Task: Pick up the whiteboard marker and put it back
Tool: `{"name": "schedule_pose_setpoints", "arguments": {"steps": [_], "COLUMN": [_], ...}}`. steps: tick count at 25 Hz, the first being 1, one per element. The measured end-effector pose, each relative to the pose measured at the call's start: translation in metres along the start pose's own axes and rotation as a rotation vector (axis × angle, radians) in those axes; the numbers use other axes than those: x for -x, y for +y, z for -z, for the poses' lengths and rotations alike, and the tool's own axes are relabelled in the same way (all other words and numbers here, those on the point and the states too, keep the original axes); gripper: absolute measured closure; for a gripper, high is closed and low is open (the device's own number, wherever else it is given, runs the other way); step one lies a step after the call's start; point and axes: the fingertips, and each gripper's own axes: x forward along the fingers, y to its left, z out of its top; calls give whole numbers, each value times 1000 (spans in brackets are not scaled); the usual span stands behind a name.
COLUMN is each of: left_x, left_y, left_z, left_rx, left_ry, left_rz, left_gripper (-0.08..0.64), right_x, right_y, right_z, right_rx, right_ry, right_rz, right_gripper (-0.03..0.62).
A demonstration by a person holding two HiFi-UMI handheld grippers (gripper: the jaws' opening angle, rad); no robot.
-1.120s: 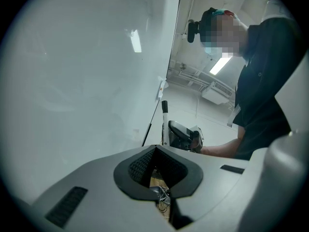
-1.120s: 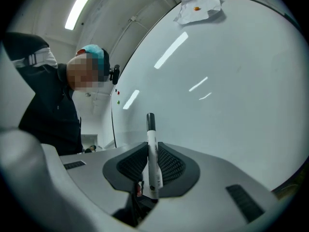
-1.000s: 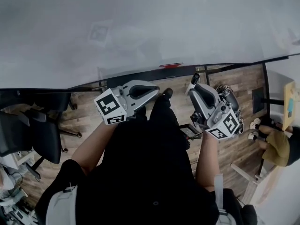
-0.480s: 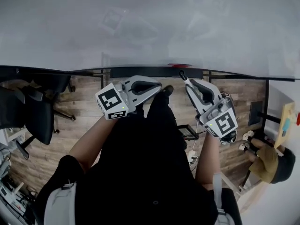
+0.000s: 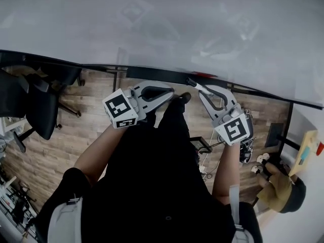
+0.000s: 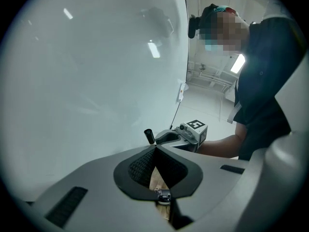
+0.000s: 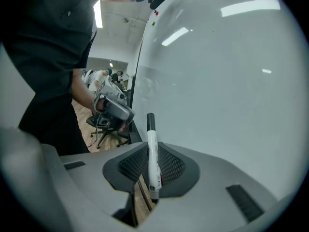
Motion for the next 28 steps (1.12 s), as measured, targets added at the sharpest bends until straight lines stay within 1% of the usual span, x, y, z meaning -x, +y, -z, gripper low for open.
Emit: {"name": "schedule_pose_setpoints", "arguments": {"steps": [3,6,10,17,21,24,28], "left_x": [12,13,13,12,18,18,21], "left_y": [12,10,7,-1,2,1,3], "left_z": [5,5,3,8,18,15,16], "left_rx": [11,13,14,17,21,22,27], "left_ry": [-1,7,14,30,34,45,39], "left_rz": [-20,-41,-75,-95,-93,-108,-124], "left_gripper": [548,548,548,548,548,548,548], "right_x": [-22,-29,-33,-41,-54,-58,-61], "right_y": [1,4,4,3,6,7,8], "right_z": [15,32,49,88,99,107,116], "right_rx": [34,73,97,137,153,159,152], "right_ry": [73,142,181,266,302,322,341], "right_rz": [-34,-61,-83,-106,-117,-137,-148], "right_gripper": [520,520,520,520,520,520,520]}}
